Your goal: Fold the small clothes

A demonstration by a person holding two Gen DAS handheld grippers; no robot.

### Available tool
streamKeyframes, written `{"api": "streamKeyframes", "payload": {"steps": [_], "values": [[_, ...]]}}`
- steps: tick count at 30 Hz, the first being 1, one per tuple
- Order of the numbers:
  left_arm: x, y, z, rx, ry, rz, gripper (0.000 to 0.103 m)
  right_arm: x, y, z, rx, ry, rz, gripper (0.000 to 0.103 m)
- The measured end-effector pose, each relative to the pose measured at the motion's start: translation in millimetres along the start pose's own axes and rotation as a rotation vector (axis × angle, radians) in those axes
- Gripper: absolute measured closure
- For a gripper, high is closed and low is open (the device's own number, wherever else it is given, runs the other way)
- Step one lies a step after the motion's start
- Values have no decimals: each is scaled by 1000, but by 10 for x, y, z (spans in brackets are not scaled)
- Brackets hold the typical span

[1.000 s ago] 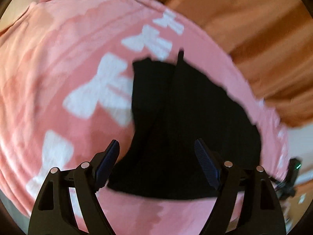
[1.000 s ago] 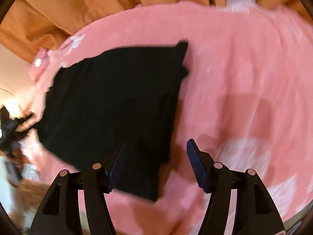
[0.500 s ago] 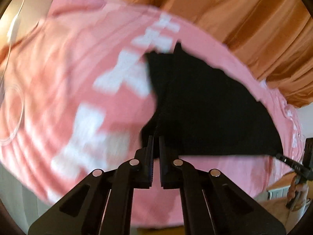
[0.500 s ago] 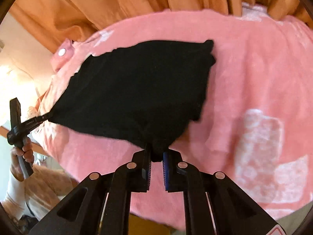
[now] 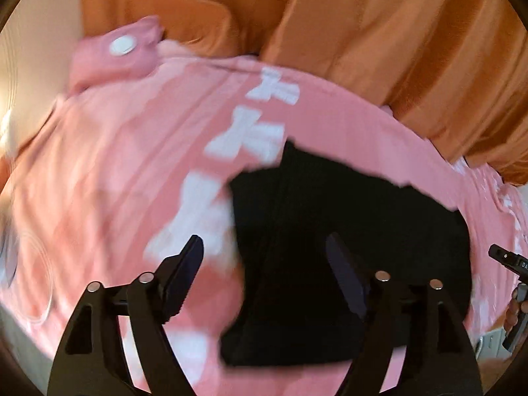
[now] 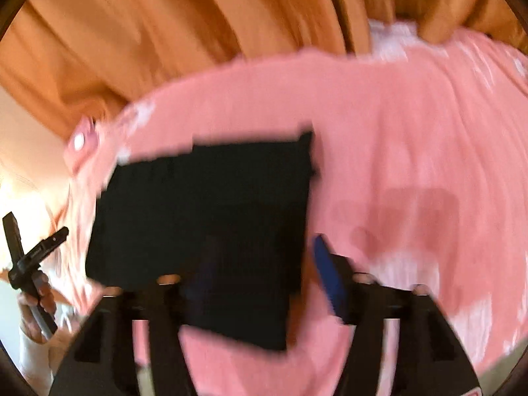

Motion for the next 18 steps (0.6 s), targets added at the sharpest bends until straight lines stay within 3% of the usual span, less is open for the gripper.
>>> {"api": "streamKeyframes", "payload": {"steps": [4,7,8,9,10,11,14,18], "values": [[208,11,637,-6,-61,-76,25,269,88,435,-66,-32,52,40],[225,37,780,-18,-85,-87,41,352,112,654,-101,-80,39,40],[231,38,808,-5,-82,-73,61,377,93,678,-110,-82,27,47],[240,41,827,7,-85,-68,92,387,55,701,-119,-85,6,53],[247,29,832,1,-88,-73,98,406,33,703,-123,-90,-10,70],[258,10,782,-15,-73,-98,98,420,-18,666,-132,-86,-33,93],[284,16,548,-35,-7,-104,101,452,-190,392,-139,-22,-117,94],[240,-36,465,-29,0,-96,101,442,-196,302,-111,13,-143,96]]}}
Point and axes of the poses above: each gripper's, at about its wrist camera, not at the fingertips, and z roughly the way its jaws point, y to its right, x to its top, the point moved 2 cm from there along z, roughly the way its jaws point, and after that the axes turned 5 degrees about -x, right-handed, at the moved point
